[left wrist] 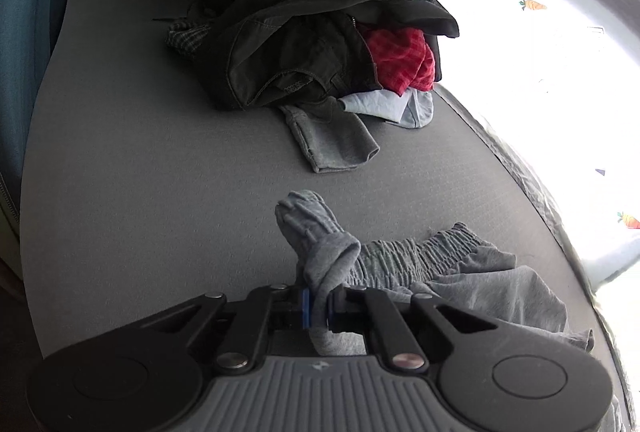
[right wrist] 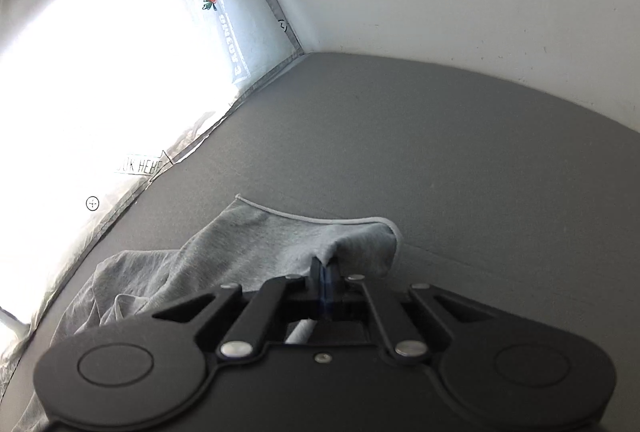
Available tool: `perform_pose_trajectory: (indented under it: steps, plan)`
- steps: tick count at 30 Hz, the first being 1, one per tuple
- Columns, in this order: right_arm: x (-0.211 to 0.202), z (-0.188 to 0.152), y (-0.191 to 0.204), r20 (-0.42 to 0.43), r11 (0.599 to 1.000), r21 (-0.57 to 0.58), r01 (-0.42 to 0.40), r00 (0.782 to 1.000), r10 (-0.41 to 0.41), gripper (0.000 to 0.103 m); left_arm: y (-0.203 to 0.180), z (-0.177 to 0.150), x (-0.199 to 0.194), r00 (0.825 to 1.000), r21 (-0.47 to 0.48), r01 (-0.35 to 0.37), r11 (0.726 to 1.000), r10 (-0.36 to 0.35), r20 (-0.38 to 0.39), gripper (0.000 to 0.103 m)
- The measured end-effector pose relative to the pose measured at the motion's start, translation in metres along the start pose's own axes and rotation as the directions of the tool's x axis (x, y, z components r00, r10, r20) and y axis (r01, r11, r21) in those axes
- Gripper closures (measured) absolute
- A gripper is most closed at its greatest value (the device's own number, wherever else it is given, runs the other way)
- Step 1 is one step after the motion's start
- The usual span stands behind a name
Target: Fold clothes
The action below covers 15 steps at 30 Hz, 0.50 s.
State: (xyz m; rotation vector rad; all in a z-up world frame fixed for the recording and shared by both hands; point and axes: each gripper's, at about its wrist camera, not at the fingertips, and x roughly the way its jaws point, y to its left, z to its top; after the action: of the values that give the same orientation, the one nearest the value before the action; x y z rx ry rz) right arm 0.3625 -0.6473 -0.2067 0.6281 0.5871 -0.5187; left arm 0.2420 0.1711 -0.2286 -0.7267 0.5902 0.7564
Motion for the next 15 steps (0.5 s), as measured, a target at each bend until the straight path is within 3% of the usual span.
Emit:
perform_pose_trajectory:
  steps: [4, 8, 11, 15]
  plan:
    - [-0.054, 0.023, -0.004, 0.112, 0.993, 0.046, -0.105, 0.989, 0.100, 0.103, -0.020, 0.037, -0.027, 0.994, 0.062, 0.085, 0.994, -0.088, 0.061, 0.095]
    - [-0.105, 0.032, -0.033, 0.201, 0.990, 0.088, -0.111, 0.975, 0.092, 0.103, -0.023, 0.058, -0.049, 0.984, 0.045, 0.149, 0.988, -0.152, 0.087, 0.096]
    - [-0.123, 0.024, -0.061, 0.191, 0.996, 0.079, -0.043, 0.981, 0.027, 0.103, -0.013, 0.058, -0.052, 0.985, 0.065, 0.155, 0.986, -0.159, 0.067, 0.096]
    - [-0.122, -0.011, -0.107, 0.107, 0.997, 0.063, 0.039, 0.993, -0.046, 0.103, 0.010, 0.035, -0.038, 0.996, 0.128, 0.086, 0.988, -0.087, -0.001, 0.095]
